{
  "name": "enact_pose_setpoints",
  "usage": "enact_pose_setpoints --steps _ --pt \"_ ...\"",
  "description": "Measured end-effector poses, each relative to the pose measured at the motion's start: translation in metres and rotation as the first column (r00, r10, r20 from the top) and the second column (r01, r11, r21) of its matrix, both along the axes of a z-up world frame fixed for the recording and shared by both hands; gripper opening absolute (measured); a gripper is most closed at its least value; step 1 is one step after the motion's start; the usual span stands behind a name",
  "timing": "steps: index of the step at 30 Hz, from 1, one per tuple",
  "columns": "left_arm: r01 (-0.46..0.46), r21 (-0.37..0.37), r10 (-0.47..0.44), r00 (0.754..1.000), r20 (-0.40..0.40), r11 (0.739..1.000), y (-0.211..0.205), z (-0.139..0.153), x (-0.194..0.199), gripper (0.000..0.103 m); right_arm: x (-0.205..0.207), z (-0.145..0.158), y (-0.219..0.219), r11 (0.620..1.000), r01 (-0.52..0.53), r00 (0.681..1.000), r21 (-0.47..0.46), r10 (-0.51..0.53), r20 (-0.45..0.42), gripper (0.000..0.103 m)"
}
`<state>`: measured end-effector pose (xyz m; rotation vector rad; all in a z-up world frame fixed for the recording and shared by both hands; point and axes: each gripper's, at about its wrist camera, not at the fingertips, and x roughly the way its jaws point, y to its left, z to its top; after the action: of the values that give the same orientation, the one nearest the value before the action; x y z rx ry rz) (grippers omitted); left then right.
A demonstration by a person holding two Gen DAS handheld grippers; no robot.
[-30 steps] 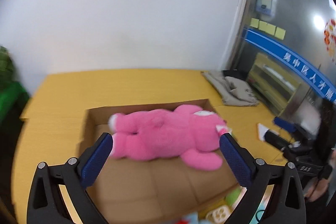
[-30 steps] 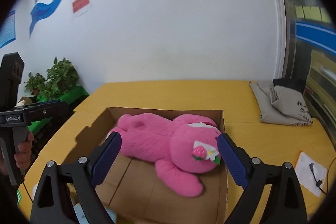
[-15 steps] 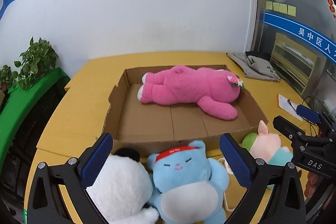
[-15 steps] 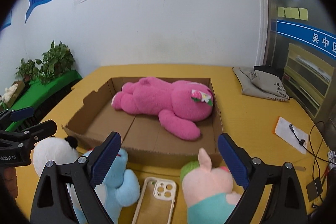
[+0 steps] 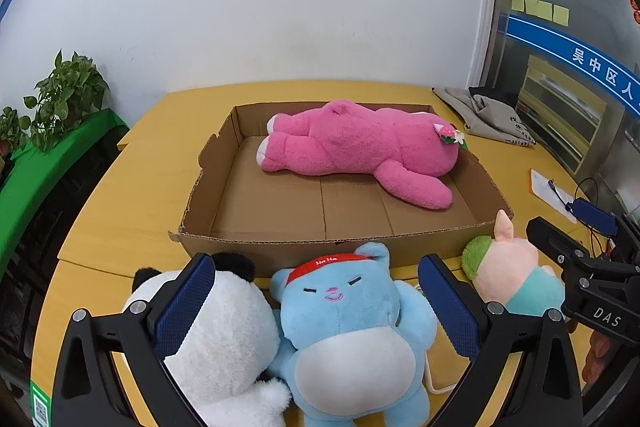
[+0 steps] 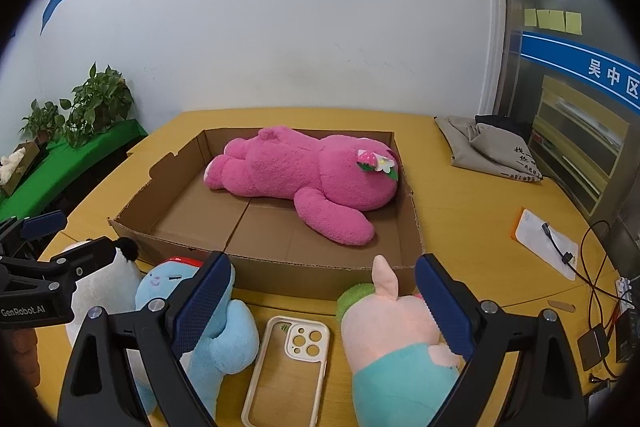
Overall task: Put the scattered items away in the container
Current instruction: 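Move both tools toward the pig plush and blue bear beside the box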
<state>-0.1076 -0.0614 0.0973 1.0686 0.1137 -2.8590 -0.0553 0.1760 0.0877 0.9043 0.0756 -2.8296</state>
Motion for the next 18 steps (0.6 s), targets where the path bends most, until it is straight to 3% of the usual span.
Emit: enact_pose_setpoints --steps 18 --pt "0.015 -0.01 -0.015 1.0 0.019 1.0 0.008 -0.009 -0.001 0.103 -0.004 -0.015 -0.007 1.0 -0.009 0.999 0.006 0.008 0.038 0.094"
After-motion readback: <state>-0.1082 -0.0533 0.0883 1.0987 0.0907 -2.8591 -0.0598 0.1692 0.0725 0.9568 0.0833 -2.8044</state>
